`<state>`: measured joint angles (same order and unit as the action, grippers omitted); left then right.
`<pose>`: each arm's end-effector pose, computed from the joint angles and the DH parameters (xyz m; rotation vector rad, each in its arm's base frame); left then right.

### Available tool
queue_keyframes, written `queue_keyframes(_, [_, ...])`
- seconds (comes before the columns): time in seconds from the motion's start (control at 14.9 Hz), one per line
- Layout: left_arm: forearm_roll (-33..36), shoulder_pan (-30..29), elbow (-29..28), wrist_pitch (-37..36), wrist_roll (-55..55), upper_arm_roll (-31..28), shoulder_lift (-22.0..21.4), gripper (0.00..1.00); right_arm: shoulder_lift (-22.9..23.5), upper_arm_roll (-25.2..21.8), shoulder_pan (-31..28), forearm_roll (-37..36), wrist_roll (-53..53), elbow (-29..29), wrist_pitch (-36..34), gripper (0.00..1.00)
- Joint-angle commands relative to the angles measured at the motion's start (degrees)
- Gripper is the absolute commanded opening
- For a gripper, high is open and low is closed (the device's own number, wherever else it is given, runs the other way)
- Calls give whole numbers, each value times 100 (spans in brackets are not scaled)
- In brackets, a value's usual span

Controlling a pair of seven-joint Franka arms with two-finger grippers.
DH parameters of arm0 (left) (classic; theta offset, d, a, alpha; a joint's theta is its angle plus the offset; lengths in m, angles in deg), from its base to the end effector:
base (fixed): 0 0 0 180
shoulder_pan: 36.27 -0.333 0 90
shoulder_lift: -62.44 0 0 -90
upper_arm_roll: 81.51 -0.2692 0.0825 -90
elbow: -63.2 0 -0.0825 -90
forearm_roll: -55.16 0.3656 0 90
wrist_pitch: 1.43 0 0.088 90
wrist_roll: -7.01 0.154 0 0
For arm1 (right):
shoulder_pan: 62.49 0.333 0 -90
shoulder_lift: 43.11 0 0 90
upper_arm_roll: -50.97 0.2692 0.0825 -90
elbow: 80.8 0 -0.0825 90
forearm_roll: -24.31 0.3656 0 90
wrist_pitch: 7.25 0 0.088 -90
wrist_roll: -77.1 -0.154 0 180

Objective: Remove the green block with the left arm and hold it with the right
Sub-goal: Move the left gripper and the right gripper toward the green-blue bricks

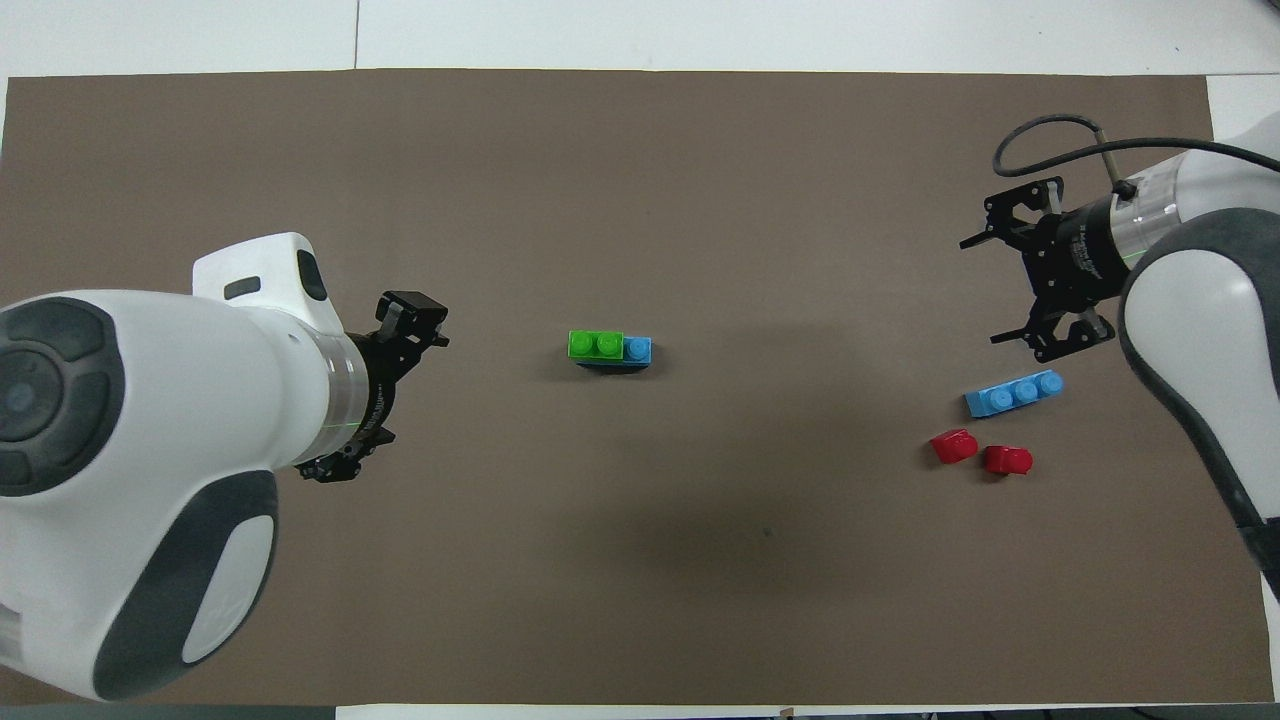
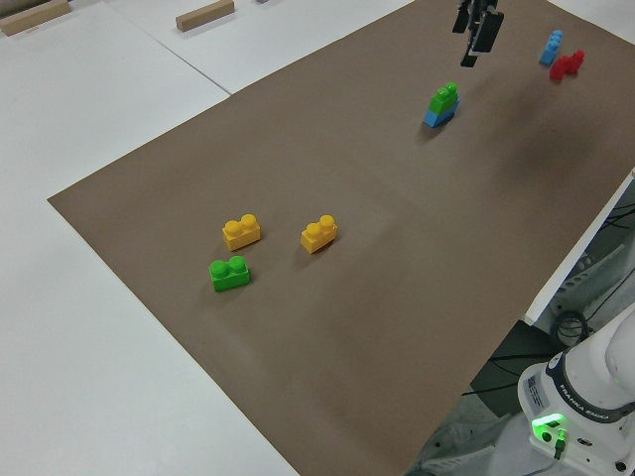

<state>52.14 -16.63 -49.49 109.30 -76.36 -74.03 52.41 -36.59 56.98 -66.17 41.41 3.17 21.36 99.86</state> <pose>0.4575 -0.2434 0.4719 2.6434 1.4395 0.0856 0.5689 0.0576 0.4016 -2.2792 1.8103 0.2990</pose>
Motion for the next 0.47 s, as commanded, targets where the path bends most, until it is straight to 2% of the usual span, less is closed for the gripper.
queue_keyframes(0.0, [-84,347,-350,493,-1020,-89,18,100,-99,-4,367,241,-753,496,494,100])
queue_keyframes(0.27, [-76,716,-228,862,-2199,-97,677,100,86,-4,499,803,-1088,603,836,100])
queue_keyframes(0.4, [-67,752,-140,1055,-2666,-98,949,100,121,-12,876,813,-1447,717,1065,100])
